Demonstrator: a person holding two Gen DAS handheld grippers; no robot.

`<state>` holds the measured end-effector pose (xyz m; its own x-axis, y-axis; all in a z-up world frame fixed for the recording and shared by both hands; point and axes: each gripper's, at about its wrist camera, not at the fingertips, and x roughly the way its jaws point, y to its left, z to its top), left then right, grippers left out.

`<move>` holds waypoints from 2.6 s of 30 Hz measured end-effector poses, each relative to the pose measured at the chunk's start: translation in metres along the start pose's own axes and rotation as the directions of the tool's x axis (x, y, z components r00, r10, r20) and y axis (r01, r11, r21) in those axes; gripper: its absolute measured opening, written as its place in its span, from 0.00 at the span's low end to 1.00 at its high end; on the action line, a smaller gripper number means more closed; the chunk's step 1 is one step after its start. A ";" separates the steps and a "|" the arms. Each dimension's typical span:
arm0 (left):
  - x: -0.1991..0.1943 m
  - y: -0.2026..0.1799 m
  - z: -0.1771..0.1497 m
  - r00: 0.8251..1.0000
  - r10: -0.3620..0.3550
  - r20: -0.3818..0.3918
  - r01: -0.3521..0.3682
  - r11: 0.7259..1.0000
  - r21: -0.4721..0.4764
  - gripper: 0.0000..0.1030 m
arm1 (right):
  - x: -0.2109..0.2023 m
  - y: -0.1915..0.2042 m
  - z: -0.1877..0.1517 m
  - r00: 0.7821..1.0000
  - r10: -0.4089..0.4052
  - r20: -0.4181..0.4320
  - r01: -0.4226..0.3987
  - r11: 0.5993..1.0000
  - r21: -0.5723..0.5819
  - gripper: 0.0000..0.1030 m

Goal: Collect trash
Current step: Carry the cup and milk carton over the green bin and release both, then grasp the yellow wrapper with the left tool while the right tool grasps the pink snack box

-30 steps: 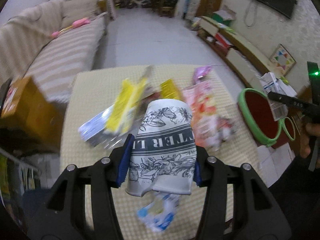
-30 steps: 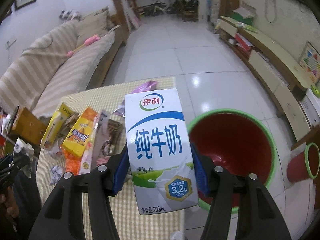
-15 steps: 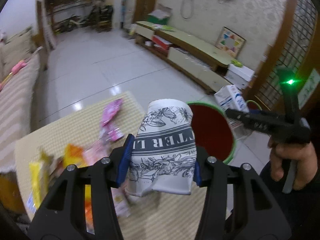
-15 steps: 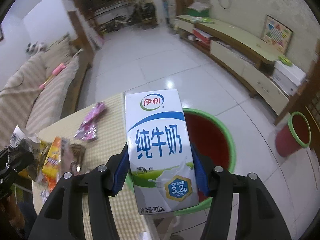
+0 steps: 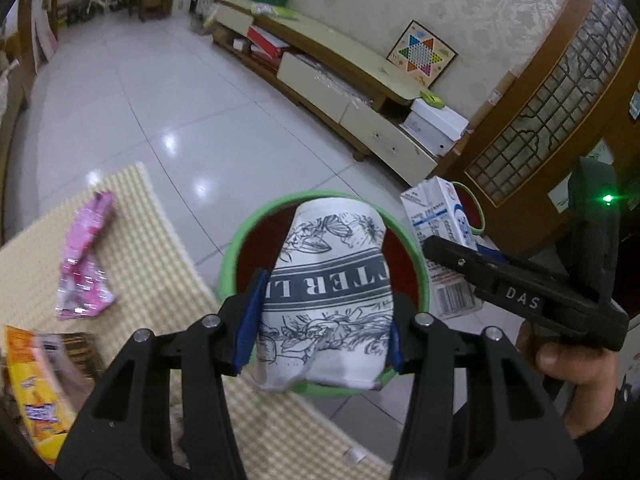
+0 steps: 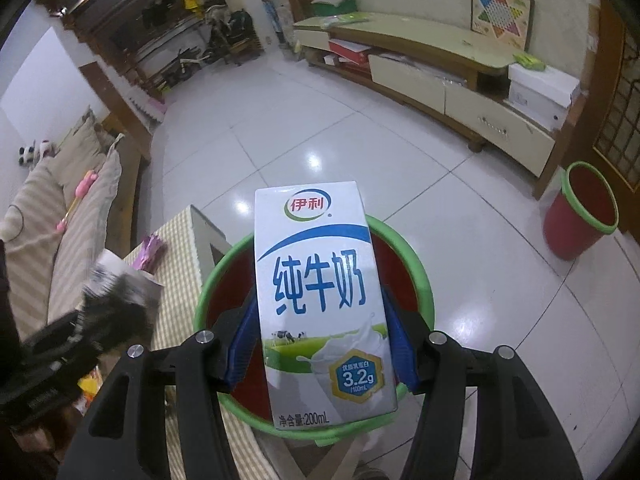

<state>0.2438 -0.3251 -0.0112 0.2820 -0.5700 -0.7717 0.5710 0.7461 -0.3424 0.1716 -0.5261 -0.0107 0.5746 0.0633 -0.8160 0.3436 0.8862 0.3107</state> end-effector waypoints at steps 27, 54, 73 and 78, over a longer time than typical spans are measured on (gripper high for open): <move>-0.054 0.046 -0.019 0.978 0.193 0.083 -0.185 0.978 -0.102 0.95 | 0.013 0.033 -0.005 1.000 -0.015 0.010 0.015 0.998 -0.068 0.91; -0.220 0.185 -0.142 0.870 0.489 0.059 -0.456 0.846 -0.277 0.95 | 0.018 0.234 -0.110 0.980 0.160 -0.116 -0.194 0.894 -0.404 0.91; -0.179 0.245 -0.150 0.865 0.496 -0.074 -0.496 0.828 -0.262 0.94 | 0.087 0.289 -0.121 0.959 0.122 -0.255 -0.222 0.884 -0.411 0.68; -0.168 0.248 -0.146 0.867 0.487 -0.103 -0.496 0.831 -0.252 0.83 | 0.100 0.294 -0.126 0.947 0.115 -0.299 -0.237 0.879 -0.413 0.52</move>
<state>0.2250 0.0064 -0.0446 0.4436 -0.0960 -0.8911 0.1400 0.9895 -0.0370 0.2361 -0.2013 -0.0621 0.3613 0.2993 -0.8831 -0.1412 0.9537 0.2655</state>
